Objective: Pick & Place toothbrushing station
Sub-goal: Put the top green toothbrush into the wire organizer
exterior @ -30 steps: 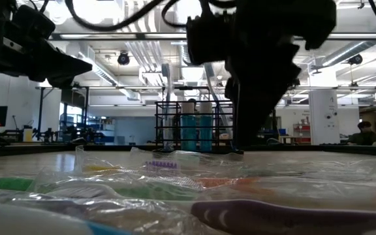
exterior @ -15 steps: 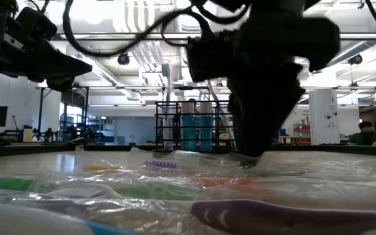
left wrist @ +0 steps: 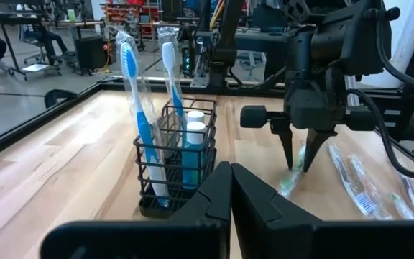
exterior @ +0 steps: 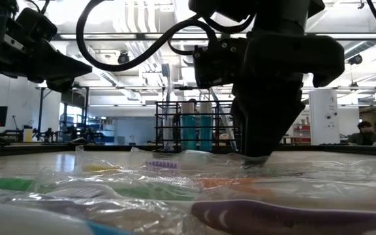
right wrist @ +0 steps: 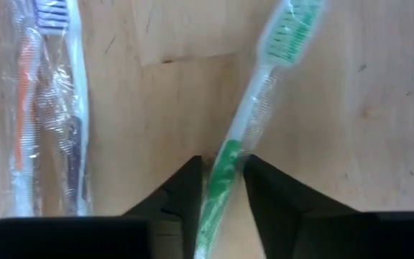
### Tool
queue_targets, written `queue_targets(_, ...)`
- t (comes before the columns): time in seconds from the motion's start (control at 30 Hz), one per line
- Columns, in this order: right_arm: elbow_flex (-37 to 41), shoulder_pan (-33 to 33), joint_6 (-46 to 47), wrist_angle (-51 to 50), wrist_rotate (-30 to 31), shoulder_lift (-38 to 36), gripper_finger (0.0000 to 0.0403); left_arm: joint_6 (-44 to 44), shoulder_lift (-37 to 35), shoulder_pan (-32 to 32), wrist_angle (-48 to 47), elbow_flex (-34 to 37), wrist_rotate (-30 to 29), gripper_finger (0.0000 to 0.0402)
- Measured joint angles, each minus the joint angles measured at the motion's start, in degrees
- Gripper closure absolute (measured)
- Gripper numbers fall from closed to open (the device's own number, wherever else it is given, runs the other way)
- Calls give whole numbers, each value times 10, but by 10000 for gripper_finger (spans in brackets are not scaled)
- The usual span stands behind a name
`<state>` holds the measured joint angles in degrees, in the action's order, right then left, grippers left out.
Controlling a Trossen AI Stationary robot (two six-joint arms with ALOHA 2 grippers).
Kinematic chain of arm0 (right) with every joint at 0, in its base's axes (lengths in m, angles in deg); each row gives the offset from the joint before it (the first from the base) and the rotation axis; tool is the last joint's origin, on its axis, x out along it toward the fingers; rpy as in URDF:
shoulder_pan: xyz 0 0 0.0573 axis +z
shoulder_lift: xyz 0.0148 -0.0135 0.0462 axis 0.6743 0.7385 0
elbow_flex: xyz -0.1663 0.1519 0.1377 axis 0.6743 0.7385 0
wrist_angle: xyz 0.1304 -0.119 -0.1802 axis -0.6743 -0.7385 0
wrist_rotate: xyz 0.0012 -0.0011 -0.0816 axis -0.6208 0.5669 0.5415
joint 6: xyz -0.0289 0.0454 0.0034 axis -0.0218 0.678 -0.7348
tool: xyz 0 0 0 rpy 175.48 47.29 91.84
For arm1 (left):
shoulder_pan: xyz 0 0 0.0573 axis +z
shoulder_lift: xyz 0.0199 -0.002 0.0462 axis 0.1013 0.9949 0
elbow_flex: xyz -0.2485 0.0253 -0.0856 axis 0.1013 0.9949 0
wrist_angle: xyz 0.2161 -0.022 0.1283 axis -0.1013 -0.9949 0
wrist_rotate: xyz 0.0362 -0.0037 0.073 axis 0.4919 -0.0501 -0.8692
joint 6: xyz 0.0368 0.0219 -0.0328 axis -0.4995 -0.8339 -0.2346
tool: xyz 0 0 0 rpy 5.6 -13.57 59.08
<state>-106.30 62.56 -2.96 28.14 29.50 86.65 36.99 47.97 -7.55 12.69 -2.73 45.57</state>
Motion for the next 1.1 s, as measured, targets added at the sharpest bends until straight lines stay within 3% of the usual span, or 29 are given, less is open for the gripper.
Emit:
queue_targets(0.17,0,0,-27,-2,2,-8,380,0,0,0,0,0,0,394)
queue_targets(0.37,3,1,-66,-2,41,-43,385,0,0,0,0,0,0,394)
queue_targets(0.57,47,2,-117,56,104,-142,386,1,0,0,-2,0,0,394)
queue_targets(1.1,492,-15,-282,550,131,-631,387,2,0,0,-10,0,-1,394)
